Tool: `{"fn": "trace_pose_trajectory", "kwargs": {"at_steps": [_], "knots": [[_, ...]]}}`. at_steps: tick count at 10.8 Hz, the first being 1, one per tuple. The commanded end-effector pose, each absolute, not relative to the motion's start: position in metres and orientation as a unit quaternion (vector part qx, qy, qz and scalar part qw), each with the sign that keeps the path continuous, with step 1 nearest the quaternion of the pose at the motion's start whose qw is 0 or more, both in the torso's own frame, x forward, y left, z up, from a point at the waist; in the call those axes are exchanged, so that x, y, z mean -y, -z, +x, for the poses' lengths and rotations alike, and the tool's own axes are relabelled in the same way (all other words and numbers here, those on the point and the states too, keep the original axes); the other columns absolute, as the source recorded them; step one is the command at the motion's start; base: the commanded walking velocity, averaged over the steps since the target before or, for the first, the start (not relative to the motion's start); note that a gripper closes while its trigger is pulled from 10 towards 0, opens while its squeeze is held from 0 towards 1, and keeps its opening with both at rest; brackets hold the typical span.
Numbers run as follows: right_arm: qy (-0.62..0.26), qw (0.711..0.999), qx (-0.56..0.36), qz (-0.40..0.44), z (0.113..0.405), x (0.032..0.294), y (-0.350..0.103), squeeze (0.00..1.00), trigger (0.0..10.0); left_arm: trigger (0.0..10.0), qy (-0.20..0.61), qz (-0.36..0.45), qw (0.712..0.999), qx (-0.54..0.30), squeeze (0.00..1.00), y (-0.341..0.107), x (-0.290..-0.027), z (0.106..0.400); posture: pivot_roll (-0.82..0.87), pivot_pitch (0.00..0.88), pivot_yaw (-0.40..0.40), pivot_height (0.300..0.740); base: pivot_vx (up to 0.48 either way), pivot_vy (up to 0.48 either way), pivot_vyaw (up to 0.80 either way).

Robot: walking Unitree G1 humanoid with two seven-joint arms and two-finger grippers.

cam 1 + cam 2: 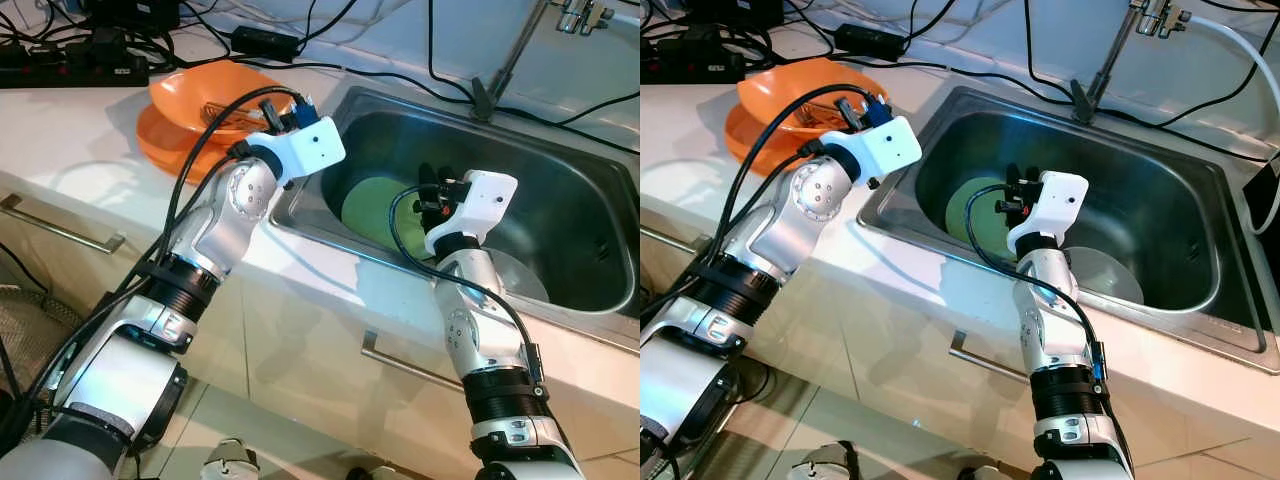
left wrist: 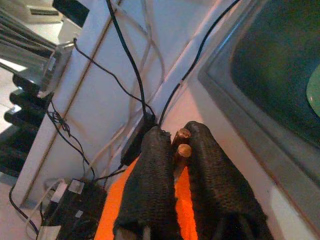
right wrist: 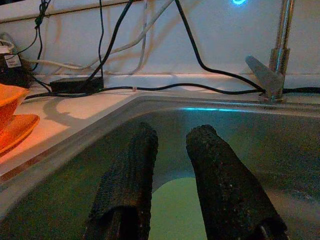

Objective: Kitchen organization

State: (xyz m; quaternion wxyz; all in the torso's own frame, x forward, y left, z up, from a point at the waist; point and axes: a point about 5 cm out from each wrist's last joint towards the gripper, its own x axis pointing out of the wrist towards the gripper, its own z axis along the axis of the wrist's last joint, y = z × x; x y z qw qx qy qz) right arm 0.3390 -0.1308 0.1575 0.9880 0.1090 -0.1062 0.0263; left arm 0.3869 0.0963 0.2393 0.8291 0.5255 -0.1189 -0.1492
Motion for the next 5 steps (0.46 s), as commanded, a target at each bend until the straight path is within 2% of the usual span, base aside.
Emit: {"fn": "trace_pose_trajectory", "kwargs": {"at_steps": [1, 3, 5], "knots": [[-0.016, 0.988, 0.109, 0.112, 0.34, 0.136, -0.159, 0.0, 10.0, 0.0, 0.15, 0.53, 0.824, 0.132, 0.0, -0.245, -0.091, 0.387, 0.08, 0.056, -0.109, 0.74, 0.0, 0.0, 0.0], [-0.016, 0.987, 0.11, 0.113, 0.34, 0.136, -0.159, 0.0, 10.0, 0.0, 0.143, 0.536, 0.819, 0.146, 0.0, -0.25, -0.09, 0.388, 0.08, 0.061, -0.11, 0.74, 0.0, 0.0, 0.0], [-0.015, 0.987, 0.11, 0.113, 0.34, 0.136, -0.159, 0.0, 10.0, 0.0, 0.13, 0.561, 0.799, 0.173, 0.0, -0.26, -0.088, 0.386, 0.08, 0.062, -0.109, 0.74, 0.0, 0.0, 0.0]]}}
